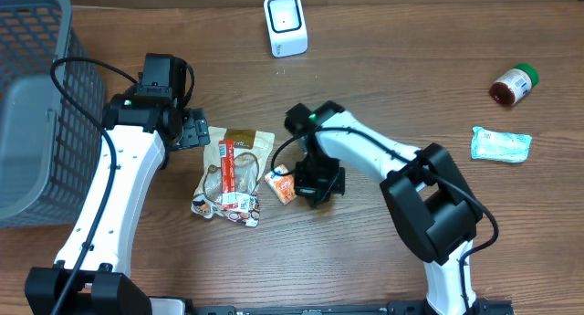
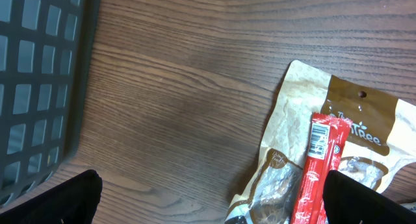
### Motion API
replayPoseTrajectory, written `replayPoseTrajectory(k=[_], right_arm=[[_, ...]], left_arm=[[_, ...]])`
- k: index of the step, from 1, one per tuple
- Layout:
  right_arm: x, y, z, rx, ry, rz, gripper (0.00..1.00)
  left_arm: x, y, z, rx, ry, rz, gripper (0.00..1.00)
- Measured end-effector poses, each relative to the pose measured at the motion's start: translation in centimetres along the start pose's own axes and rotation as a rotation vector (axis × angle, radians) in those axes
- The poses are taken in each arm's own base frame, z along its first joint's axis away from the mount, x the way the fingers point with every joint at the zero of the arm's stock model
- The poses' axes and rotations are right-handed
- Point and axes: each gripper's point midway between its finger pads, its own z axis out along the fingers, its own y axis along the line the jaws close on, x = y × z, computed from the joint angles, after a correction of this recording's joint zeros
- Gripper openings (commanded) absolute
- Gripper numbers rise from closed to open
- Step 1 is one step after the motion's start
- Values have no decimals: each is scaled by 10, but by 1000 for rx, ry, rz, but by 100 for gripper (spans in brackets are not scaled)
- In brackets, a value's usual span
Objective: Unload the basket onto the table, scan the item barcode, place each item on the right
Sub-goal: 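Lower the right gripper onto the orange packet beside the cream pouch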
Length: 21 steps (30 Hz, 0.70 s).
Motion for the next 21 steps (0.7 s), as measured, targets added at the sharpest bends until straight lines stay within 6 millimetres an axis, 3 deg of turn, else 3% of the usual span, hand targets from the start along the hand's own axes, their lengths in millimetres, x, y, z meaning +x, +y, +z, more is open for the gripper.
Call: replayPoseTrajectory(k=[8,21], right_arm=[[1,30,6,-58,-48,-2,4],[-56,48,-6,-87,-328,-28,4]], left_arm=[[0,0,0,0,0,0,100],[0,0,0,0,0,0,100]])
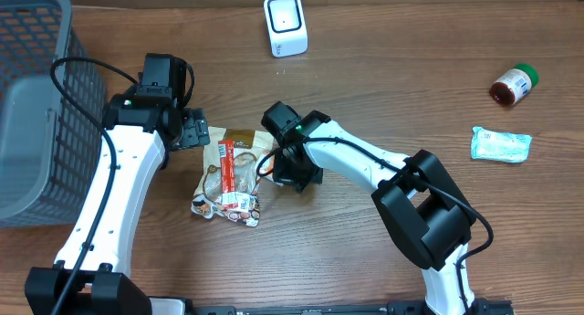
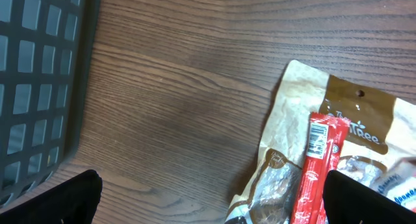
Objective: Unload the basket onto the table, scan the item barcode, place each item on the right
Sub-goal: 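Lower the right gripper onto the orange packet beside the cream pouch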
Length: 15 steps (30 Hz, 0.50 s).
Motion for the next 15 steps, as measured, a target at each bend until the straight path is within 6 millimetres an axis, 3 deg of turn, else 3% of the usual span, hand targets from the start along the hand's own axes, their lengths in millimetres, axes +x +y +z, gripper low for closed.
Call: replayPoseTrajectory(k=[11,15], right_arm=[[-61,11,-9,0,-298,-11,4],[-81,15,-16,16,-401,-93,6]], left_arm=[[0,0,0,0,0,0,100],[0,0,0,0,0,0,100]])
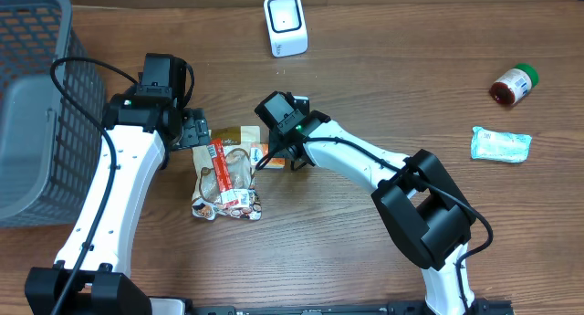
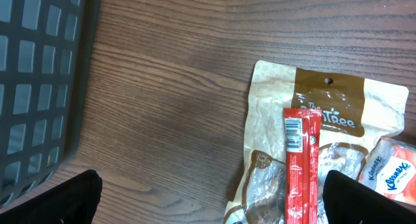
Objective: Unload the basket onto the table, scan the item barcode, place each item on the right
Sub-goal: 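Lower the right gripper onto the orange packet beside the cream pouch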
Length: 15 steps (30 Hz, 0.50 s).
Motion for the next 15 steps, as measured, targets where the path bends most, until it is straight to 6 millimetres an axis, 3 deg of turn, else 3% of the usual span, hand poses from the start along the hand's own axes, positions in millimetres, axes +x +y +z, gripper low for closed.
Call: replayPoseTrajectory(k=[6,9,13,15], right_arm=[[-19,-12,-17,58,-14,-97,9],[-27,-13,-41,21,6,-64,9],[-12,-1,-72,-95,116,-10,5],[2,9,-75,-152,188,3,4]], left_arm=[[0,0,0,0,0,0,100],[0,0,0,0,0,0,100],[0,0,0,0,0,0,100],[0,0,0,0,0,0,100]])
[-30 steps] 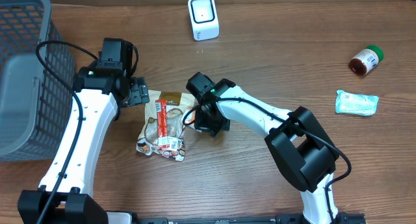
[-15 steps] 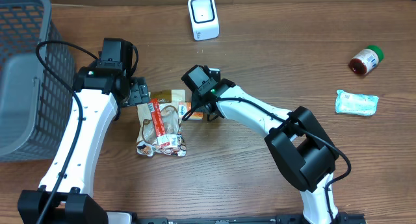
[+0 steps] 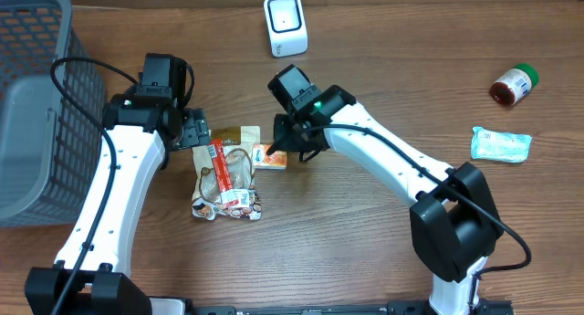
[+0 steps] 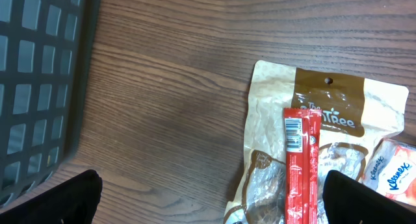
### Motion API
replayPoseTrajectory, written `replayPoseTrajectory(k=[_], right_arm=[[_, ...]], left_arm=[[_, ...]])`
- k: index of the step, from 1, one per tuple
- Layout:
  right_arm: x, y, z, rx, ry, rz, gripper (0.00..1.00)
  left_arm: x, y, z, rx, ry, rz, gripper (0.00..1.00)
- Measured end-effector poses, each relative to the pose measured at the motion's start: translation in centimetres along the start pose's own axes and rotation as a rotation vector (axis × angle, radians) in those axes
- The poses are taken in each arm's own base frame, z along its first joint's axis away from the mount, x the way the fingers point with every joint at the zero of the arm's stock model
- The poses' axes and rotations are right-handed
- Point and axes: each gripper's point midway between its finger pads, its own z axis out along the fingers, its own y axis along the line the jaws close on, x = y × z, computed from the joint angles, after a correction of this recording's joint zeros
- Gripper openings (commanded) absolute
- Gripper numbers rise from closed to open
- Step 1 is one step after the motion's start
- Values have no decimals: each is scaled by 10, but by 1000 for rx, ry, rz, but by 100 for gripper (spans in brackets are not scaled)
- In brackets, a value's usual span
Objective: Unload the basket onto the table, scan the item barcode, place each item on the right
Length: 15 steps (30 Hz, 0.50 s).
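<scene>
A white barcode scanner [image 3: 286, 25] stands at the back of the table. An orange-and-white Kleenex pack [image 3: 268, 156] lies flat beside a brown snack pouch [image 3: 228, 173] that has a red stick packet [image 3: 218, 165] on top. My right gripper [image 3: 294, 143] is low at the pack's right end; the jaws are hidden under the wrist. My left gripper [image 4: 211, 198] hovers open over bare wood just left of the pouch [image 4: 312, 133], holding nothing. In that view the red stick [image 4: 299, 165] shows its barcode, and the Kleenex pack [image 4: 394, 175] shows at the right edge.
A grey mesh basket [image 3: 32, 96] fills the left side. A brown jar with a green lid [image 3: 514, 85] and a teal packet [image 3: 500, 143] lie at the far right.
The right arm has changed pose, its wrist now further back and right. The Kleenex pack has shifted slightly to the right. The pouch, the red stick and the left arm have not moved.
The Kleenex pack first lay at the pouch's lower right with my right gripper beside it. Then the gripper covered it against the pouch. Then pack and pouch had shifted, the pack at the pouch's upper right, where it lies now. The left arm stayed put.
</scene>
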Motion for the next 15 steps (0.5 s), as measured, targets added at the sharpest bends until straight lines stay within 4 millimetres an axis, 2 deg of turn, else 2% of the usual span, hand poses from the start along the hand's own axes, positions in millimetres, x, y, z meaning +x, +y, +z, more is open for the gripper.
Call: replayPoseTrajectory(k=[5,10,15], right_arm=[[27,14,9,-63,102,23,4],[57,11,35,-54,172,39,4],[66,9,58,-77,165,40,4]], left_arm=[[0,0,0,0,0,0,100],[0,0,0,0,0,0,100],[0,0,0,0,0,0,100]])
